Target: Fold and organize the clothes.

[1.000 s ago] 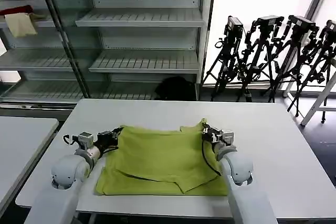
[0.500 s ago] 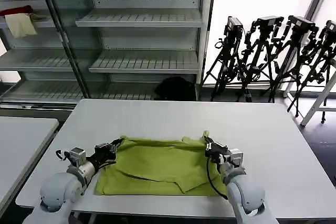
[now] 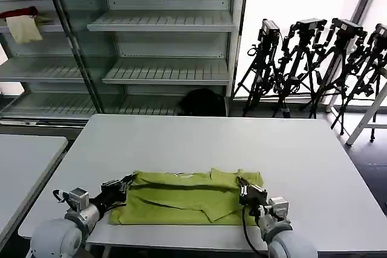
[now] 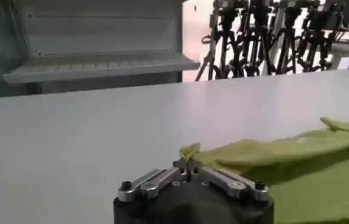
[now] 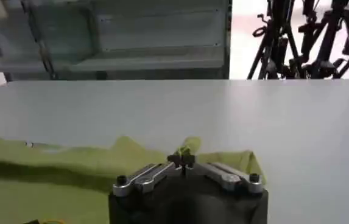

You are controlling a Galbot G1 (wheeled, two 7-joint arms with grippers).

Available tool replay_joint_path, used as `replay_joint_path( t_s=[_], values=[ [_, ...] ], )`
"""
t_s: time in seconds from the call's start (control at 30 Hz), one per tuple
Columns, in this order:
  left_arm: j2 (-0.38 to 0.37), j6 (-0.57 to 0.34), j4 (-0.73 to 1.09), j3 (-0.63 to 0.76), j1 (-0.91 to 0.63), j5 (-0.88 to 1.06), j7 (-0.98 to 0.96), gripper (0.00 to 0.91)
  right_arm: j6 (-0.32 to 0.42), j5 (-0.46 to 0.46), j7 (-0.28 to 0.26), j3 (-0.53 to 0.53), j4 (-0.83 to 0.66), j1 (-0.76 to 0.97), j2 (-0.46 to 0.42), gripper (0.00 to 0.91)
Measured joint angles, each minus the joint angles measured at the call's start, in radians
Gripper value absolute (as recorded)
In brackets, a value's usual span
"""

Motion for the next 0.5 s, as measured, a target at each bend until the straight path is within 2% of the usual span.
replay_joint_path(
  t_s=[0.5],
  values=[
    [-0.001, -0.009, -0.054, -0.034, 0.071, 0.074, 0.013, 0.000, 0.002, -0.035, 0.003, -0.011, 0.011, -0.043, 0.015, 0.000]
  ],
)
